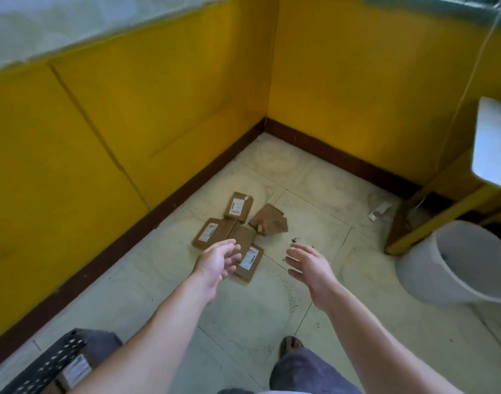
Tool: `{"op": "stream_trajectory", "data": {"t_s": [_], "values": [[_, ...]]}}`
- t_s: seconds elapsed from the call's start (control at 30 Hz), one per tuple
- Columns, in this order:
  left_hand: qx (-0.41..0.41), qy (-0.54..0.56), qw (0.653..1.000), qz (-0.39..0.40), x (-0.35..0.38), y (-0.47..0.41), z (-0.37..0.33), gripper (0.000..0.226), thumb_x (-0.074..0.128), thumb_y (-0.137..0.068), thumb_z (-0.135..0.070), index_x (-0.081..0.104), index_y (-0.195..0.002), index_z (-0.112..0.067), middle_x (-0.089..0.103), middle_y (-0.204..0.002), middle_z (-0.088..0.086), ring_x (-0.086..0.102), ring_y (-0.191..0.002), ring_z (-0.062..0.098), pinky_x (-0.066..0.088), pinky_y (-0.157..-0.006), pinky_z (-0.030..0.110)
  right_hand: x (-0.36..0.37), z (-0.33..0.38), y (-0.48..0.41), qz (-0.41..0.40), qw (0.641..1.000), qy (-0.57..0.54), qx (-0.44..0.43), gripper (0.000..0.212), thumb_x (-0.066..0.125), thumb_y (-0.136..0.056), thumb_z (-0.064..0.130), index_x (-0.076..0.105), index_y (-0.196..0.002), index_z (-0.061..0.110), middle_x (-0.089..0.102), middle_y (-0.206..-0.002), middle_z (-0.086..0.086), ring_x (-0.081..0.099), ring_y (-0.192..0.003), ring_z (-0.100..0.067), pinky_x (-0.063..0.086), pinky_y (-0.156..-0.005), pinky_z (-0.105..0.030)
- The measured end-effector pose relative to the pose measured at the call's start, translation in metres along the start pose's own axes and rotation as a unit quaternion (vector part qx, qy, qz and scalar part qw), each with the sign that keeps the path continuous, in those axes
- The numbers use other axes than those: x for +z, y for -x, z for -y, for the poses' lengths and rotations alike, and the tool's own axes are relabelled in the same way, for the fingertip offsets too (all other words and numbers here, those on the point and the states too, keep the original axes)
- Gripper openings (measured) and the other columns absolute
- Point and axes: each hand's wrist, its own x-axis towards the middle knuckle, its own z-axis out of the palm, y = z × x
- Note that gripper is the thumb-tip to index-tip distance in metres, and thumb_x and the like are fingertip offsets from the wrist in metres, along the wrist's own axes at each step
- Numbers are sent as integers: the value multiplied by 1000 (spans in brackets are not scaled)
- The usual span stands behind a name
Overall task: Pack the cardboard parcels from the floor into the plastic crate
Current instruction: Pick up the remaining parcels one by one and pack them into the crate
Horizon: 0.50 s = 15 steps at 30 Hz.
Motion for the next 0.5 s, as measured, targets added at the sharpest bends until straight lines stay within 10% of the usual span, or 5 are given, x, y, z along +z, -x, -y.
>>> {"op": "stream_trajectory", "data": {"t_s": [0.5], "values": [[-73,10,995,-65,153,-188,-45,21,47,-100,-15,63,-113,-19,69,-110,-1,64,-105,16,52,-94,35,-90,103,-233,40,989,93,105,38,52,-98,18,51,-135,12,59,-131,-5,56,-118,-20,47,-100,-34]]}}
